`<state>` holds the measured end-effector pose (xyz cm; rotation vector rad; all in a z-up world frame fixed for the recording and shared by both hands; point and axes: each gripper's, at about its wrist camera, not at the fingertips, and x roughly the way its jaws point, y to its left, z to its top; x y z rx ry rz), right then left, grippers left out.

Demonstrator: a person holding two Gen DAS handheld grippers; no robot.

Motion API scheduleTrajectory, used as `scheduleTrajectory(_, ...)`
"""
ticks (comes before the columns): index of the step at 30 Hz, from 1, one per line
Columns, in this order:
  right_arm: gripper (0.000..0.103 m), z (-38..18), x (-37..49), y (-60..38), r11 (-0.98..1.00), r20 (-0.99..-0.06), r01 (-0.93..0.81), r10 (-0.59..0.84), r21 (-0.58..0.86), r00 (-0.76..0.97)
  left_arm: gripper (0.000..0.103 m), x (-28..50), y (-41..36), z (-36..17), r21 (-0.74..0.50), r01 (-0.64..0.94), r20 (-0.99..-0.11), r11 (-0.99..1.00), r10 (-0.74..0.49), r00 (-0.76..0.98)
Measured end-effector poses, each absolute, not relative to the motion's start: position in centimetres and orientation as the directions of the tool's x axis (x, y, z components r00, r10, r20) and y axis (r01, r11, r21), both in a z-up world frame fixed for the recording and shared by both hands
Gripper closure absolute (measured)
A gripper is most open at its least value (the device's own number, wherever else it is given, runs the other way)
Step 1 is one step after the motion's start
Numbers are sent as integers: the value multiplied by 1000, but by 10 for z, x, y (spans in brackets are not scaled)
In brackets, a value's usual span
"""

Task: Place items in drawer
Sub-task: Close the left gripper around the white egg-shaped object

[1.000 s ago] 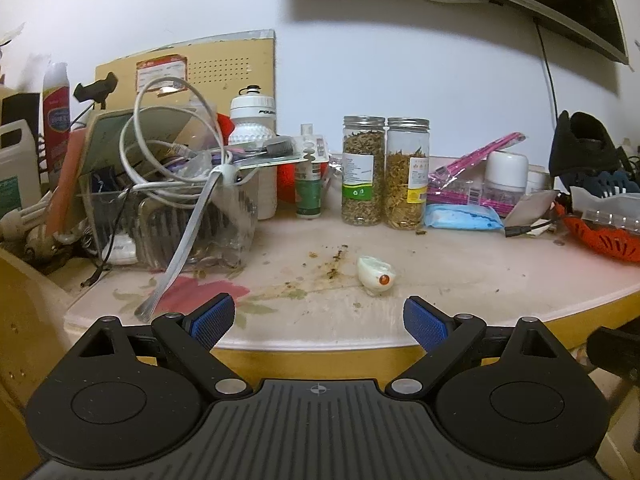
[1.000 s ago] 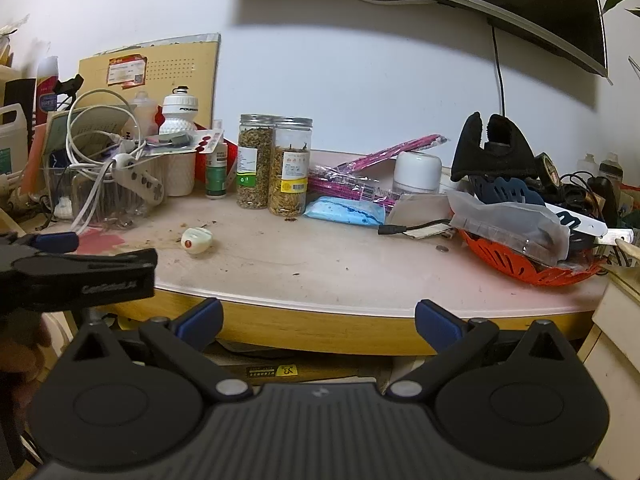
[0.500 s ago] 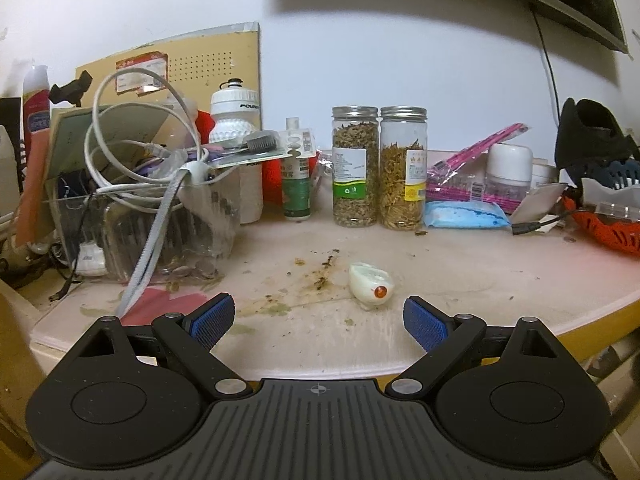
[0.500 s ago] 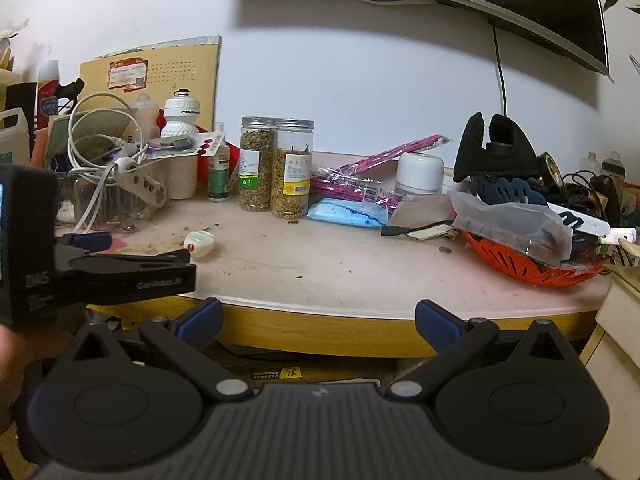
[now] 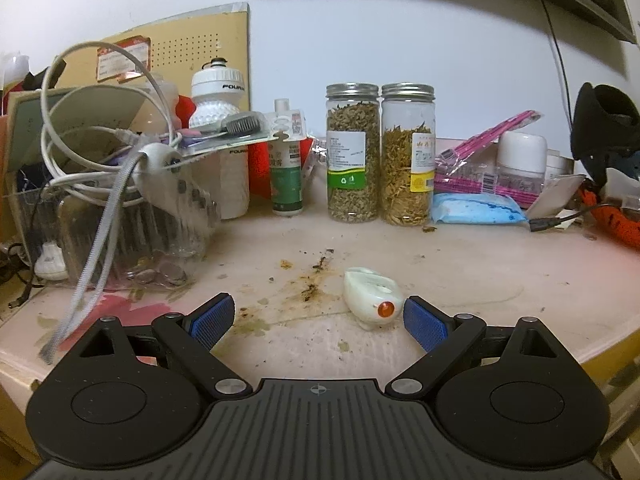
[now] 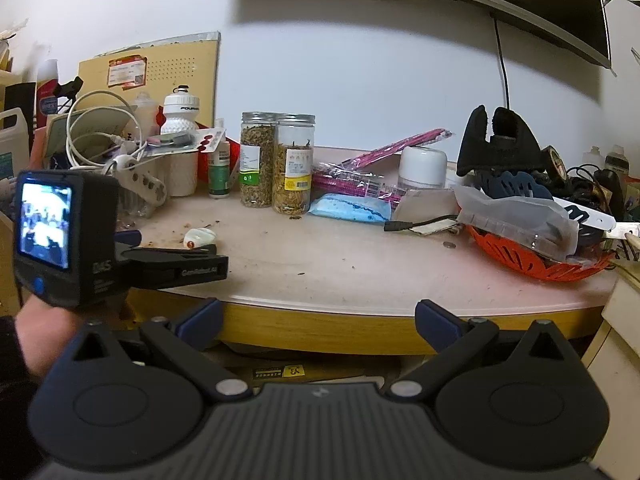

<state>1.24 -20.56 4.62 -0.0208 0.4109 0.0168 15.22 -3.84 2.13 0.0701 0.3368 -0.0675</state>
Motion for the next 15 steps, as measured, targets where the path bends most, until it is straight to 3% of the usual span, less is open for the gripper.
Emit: scheduleTrajectory(15, 1, 44, 14, -202, 999, -408, -42, 33, -14, 912, 8, 169, -38, 17, 26, 79, -320, 997, -67, 945)
